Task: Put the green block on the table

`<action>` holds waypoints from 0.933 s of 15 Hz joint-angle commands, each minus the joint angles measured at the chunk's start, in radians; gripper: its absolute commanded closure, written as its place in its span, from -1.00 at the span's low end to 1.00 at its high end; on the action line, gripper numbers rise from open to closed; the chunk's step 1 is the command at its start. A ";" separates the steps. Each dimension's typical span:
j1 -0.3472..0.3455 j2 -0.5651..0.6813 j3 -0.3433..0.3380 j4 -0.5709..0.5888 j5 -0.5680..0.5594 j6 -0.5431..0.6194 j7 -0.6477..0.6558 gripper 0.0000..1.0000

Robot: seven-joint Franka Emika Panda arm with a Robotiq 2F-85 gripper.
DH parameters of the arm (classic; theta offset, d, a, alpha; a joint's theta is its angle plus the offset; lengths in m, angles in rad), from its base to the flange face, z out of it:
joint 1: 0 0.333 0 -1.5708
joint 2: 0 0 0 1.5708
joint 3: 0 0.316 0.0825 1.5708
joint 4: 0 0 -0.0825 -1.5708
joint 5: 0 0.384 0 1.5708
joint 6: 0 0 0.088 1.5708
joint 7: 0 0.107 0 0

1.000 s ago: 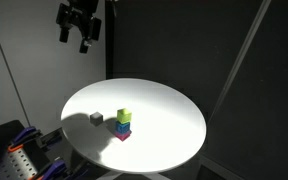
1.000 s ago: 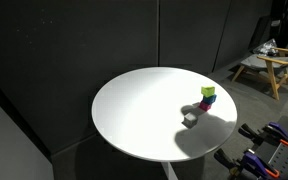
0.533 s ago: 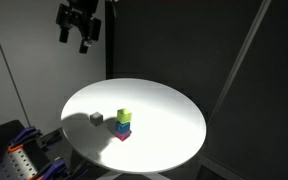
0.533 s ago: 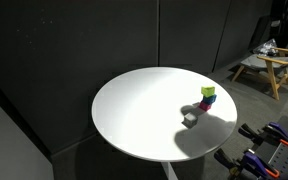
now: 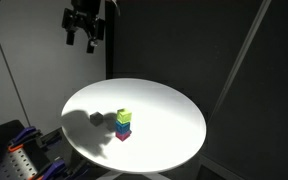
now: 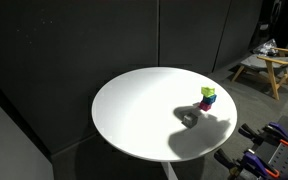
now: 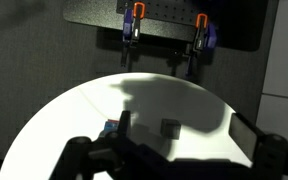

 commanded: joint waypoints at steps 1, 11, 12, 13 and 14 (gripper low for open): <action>-0.015 0.017 0.036 -0.004 -0.038 0.070 0.041 -1.00; -0.032 0.107 0.068 -0.055 -0.089 0.317 0.189 -1.00; -0.035 0.120 0.066 -0.060 -0.089 0.343 0.197 -1.00; -0.037 0.132 0.065 -0.065 -0.088 0.359 0.199 -1.00; -0.041 0.144 0.064 -0.070 -0.089 0.379 0.207 -1.00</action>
